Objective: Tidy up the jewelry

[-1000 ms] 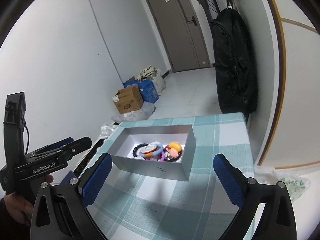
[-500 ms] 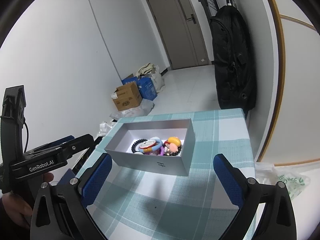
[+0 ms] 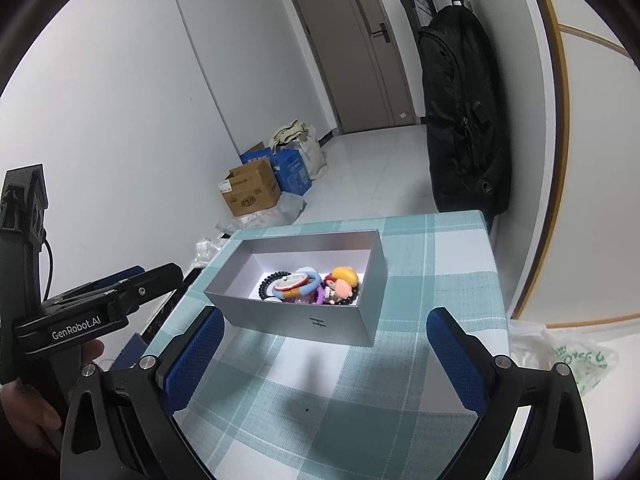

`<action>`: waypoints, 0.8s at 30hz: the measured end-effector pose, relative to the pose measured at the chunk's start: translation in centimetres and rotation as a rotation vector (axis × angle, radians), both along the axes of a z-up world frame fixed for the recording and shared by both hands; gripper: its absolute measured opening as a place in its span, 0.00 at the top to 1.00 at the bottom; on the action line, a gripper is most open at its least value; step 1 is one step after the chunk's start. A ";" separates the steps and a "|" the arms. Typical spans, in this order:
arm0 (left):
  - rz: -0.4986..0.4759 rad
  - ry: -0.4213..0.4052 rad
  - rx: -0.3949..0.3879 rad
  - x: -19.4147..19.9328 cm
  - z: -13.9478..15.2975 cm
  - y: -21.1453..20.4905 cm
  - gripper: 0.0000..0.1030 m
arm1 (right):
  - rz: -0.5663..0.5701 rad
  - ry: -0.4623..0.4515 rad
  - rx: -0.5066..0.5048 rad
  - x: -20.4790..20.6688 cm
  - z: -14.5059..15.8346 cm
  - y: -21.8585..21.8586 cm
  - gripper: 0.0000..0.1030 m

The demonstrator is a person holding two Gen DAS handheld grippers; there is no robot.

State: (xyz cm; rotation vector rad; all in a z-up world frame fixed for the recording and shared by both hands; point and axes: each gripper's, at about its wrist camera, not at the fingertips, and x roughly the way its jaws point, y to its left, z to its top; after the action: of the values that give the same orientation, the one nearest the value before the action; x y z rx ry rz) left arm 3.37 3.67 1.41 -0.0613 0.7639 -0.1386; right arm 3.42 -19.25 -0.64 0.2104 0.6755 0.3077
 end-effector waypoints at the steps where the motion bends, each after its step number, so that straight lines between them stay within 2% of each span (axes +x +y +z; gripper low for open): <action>1: -0.001 0.000 0.002 0.0 0.0 0.0 0.24 | 0.001 0.000 0.001 0.0 0.0 0.0 0.01; 24: -0.007 0.019 -0.014 0.0 -0.1 0.1 0.24 | 0.003 0.005 -0.006 -0.1 -0.1 0.0 0.01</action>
State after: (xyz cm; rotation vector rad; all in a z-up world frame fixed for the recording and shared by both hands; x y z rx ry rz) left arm 3.35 3.81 1.34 -0.0733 0.7818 -0.1498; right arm 3.32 -19.28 -0.73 0.2043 0.6816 0.3076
